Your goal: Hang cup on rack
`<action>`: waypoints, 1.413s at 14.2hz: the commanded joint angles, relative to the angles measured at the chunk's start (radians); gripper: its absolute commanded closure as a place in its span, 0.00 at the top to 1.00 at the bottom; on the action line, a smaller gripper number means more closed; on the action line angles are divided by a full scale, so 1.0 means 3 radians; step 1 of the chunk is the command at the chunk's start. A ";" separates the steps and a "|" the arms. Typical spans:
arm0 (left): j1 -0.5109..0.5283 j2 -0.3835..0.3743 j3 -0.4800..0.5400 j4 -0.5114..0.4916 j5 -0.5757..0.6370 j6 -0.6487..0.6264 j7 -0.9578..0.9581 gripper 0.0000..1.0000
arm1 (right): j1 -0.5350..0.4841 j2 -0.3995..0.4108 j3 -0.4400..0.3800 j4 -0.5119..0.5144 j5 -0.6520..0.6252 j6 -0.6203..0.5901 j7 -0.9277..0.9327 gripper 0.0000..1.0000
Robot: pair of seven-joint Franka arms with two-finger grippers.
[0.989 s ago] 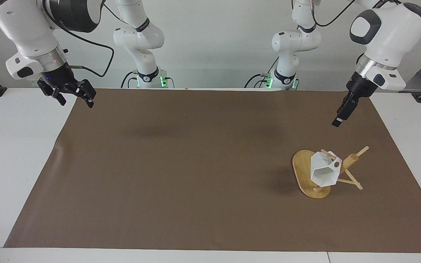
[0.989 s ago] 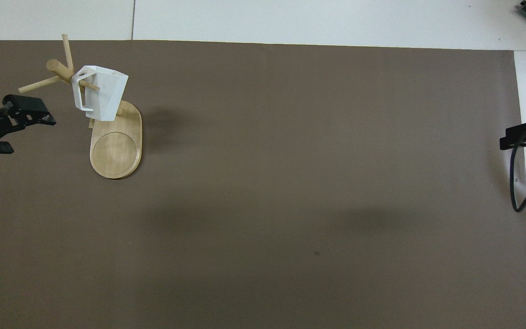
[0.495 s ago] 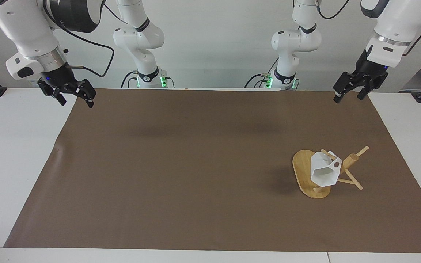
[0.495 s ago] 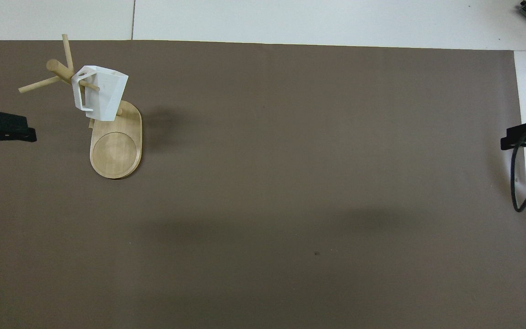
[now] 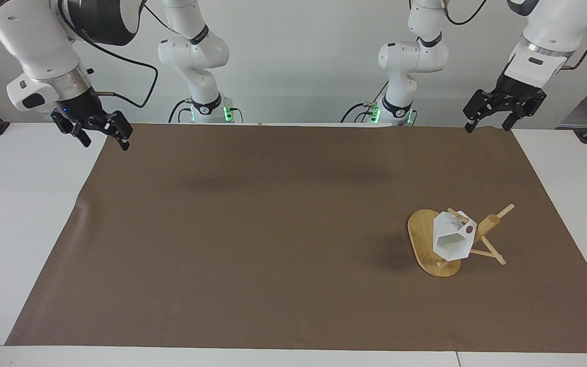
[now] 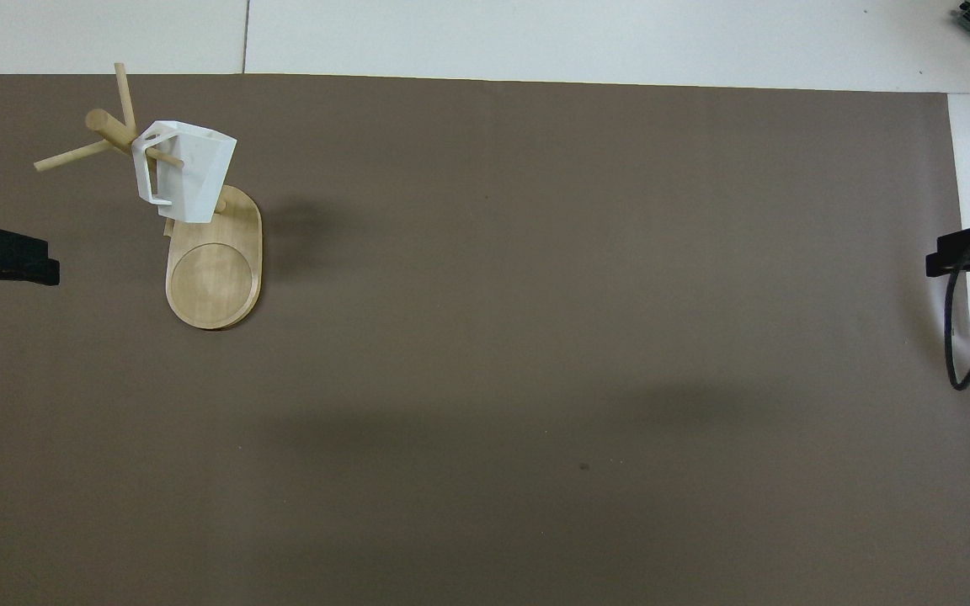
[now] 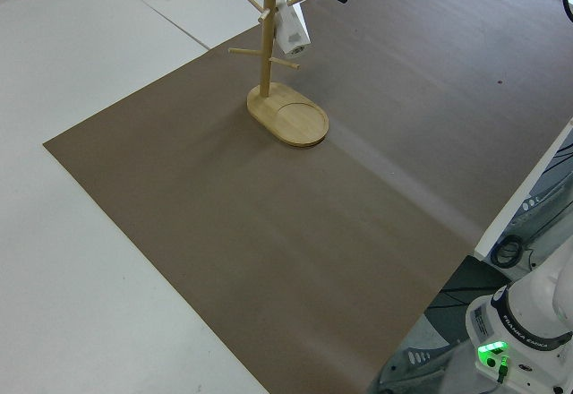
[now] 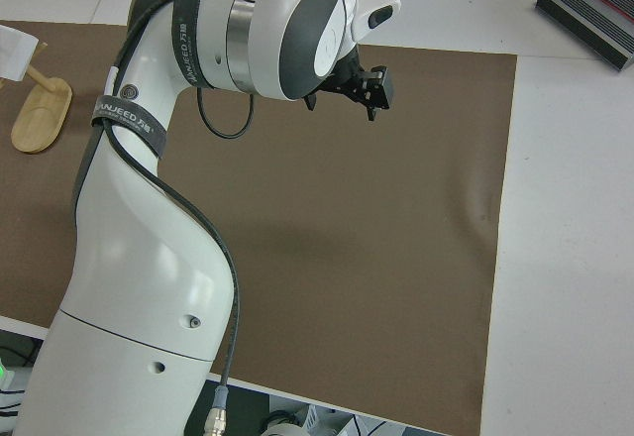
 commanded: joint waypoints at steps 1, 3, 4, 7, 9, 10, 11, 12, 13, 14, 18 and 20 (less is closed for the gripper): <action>-0.0053 0.0055 -0.0020 0.0118 0.0099 -0.0113 0.0047 1.00 | 0.0003 -0.0091 -0.0018 -0.0100 0.0061 0.0002 0.0047 1.00; -0.0094 0.0045 -0.0031 0.0098 0.0211 -0.0118 0.0047 1.00 | 0.0003 -0.0091 -0.0018 -0.0100 0.0061 0.0002 0.0057 1.00; -0.0099 0.0020 -0.0041 0.0072 0.0206 -0.0118 0.0047 1.00 | 0.0003 -0.0091 -0.0012 -0.0100 0.0061 0.0002 0.0062 1.00; -0.0114 0.0004 -0.0046 0.0036 0.0206 -0.0088 0.0047 1.00 | 0.0003 -0.0091 -0.0012 -0.0100 0.0061 -0.0008 0.0062 1.00; -0.0109 0.0004 -0.0041 0.0016 0.0206 -0.0062 0.0052 1.00 | 0.0003 -0.0091 -0.0012 -0.0100 0.0061 -0.0013 0.0073 1.00; -0.0094 0.0004 -0.0041 0.0016 0.0211 -0.0057 0.0057 1.00 | 0.0003 -0.0091 -0.0012 -0.0100 0.0061 -0.0013 0.0108 1.00; -0.0068 0.0004 -0.0036 0.0016 0.0211 -0.0041 0.0083 1.00 | 0.0003 -0.0091 -0.0012 -0.0100 0.0061 -0.0023 0.0134 1.00; -0.0063 0.0004 -0.0021 0.0016 0.0232 -0.0046 0.0179 1.00 | 0.0003 -0.0091 -0.0012 -0.0100 0.0061 -0.0028 0.0134 1.00; -0.0058 0.0004 -0.0010 0.0021 0.0328 -0.0062 0.0241 1.00 | 0.0003 -0.0096 -0.0012 -0.0100 0.0061 -0.0023 0.0124 1.00; -0.0058 0.0004 -0.0010 0.0021 0.0380 -0.0057 0.0246 1.00 | 0.0003 -0.0096 -0.0012 -0.0100 0.0061 -0.0023 0.0119 1.00; 0.0009 0.0009 0.0000 0.0026 0.0380 -0.0026 0.0185 1.00 | 0.0003 -0.0096 -0.0012 -0.0100 0.0061 -0.0023 0.0114 1.00; 0.0009 0.0009 -0.0010 0.0016 0.0360 0.0132 0.0007 1.00 | 0.0003 -0.0096 -0.0012 -0.0100 0.0061 -0.0023 0.0108 1.00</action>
